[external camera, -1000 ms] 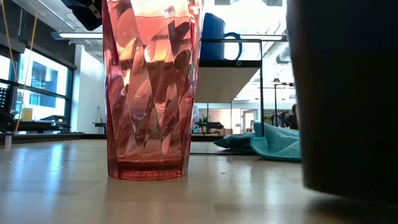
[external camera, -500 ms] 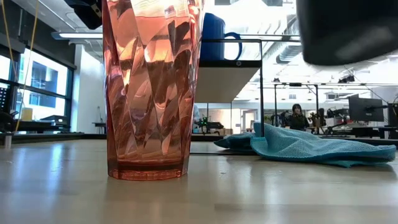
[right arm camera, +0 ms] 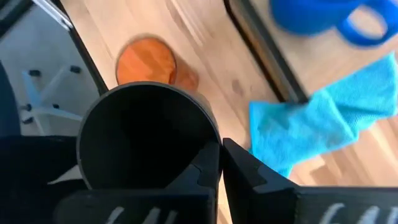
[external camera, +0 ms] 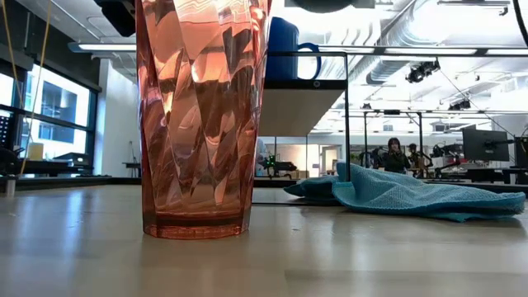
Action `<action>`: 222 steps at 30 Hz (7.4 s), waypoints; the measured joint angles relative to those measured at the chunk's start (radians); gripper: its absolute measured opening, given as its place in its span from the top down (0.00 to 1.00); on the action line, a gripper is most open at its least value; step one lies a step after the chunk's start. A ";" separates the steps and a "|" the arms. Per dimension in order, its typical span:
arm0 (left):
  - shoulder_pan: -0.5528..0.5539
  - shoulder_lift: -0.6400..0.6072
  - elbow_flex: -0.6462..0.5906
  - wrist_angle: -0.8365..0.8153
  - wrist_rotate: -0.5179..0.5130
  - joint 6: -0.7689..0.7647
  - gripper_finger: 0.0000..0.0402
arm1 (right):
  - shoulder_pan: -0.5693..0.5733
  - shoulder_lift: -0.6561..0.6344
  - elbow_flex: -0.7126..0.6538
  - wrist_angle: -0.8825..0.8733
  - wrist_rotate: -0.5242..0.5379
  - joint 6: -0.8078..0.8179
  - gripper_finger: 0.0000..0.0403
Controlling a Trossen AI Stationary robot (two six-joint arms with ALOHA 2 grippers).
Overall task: Stack small to large cups/mugs on shelf
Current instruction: Put the black cup on the shelf
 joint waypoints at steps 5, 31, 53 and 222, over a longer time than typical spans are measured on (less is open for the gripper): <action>0.000 0.000 0.000 0.000 0.000 -0.022 0.92 | -0.058 -0.007 0.033 0.006 -0.004 -0.068 1.00; 0.000 0.000 0.000 0.004 -0.053 -0.035 0.92 | -0.338 -0.153 0.036 0.256 -0.015 -0.440 1.00; 0.000 0.000 0.000 0.006 -0.104 -0.054 0.92 | -0.669 -0.172 0.016 0.318 0.004 -0.568 1.00; -0.080 0.000 0.000 -0.070 -0.237 -0.181 0.92 | -0.663 0.109 0.036 0.095 -0.166 -0.658 0.81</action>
